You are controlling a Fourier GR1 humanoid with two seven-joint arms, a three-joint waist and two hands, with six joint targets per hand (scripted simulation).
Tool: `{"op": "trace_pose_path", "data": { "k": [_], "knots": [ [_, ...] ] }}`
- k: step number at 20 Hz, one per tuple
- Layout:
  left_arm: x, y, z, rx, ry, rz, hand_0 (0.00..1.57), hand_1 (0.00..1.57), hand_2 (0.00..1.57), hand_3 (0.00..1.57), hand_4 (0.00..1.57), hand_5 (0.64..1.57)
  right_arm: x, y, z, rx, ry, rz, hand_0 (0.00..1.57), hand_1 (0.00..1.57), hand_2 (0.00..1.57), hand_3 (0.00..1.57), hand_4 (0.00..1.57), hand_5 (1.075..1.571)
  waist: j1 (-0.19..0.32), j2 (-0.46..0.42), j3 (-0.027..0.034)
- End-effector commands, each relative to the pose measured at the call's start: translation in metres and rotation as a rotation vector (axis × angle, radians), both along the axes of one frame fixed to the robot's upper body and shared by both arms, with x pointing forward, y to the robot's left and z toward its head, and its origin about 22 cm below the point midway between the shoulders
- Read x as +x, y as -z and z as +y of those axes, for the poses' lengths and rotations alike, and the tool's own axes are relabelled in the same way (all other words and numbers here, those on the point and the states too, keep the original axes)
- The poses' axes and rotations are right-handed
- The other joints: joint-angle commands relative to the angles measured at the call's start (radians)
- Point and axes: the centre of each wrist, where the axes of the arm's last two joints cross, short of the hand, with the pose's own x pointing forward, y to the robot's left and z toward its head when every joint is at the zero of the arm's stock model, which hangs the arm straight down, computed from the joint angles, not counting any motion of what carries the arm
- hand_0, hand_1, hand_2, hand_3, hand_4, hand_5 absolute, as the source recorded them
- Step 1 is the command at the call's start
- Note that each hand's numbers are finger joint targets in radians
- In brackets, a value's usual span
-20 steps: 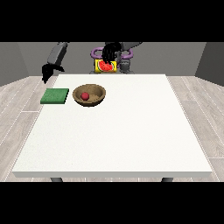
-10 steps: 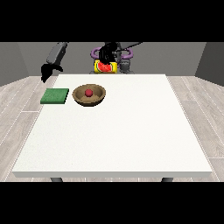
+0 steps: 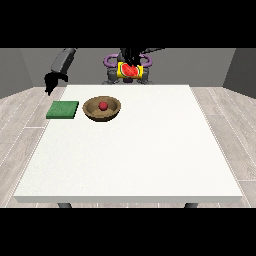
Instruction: Pick the cup and pour the ball into the bowl, then pick the bowl and place it on the pad
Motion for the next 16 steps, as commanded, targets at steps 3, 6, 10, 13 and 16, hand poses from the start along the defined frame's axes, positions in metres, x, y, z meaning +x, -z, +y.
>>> {"op": "trace_pose_path", "data": {
  "k": [3,6,10,13,16],
  "knots": [
    [0.012,0.004,0.085,-0.315,-0.037,-0.018,0.80,0.80,1.57,1.57,0.82,1.507,-0.007,-0.013,-0.025,0.045,0.080,-0.047,0.00,0.00,0.30,0.25,0.73,1.554,0.132,0.098,-0.0028],
    [0.000,0.039,0.095,-0.561,0.001,0.162,1.55,1.55,1.57,1.40,1.18,1.556,0.000,-0.015,-0.021,0.070,0.126,-0.081,0.00,0.00,0.36,0.29,0.70,1.566,0.192,0.148,-0.0064],
    [-0.024,0.087,0.107,-0.815,0.064,0.224,1.27,1.27,1.09,0.80,1.40,1.571,0.014,-0.043,-0.034,0.033,0.174,-0.175,0.00,0.00,0.35,0.30,0.71,1.553,0.275,0.288,-0.0130],
    [-0.030,0.097,0.134,-0.955,0.138,0.180,1.31,1.31,1.12,0.78,1.44,1.570,0.009,-0.040,-0.037,0.077,0.234,-0.208,0.00,0.00,0.37,0.10,0.69,1.547,0.322,0.351,-0.0095],
    [-0.010,0.072,0.159,-1.041,0.273,0.132,1.18,1.18,1.07,0.72,1.41,1.564,0.030,-0.067,-0.039,0.092,0.208,-0.251,0.00,0.00,0.42,0.24,0.68,1.550,0.326,0.414,-0.0050]
  ]
}}
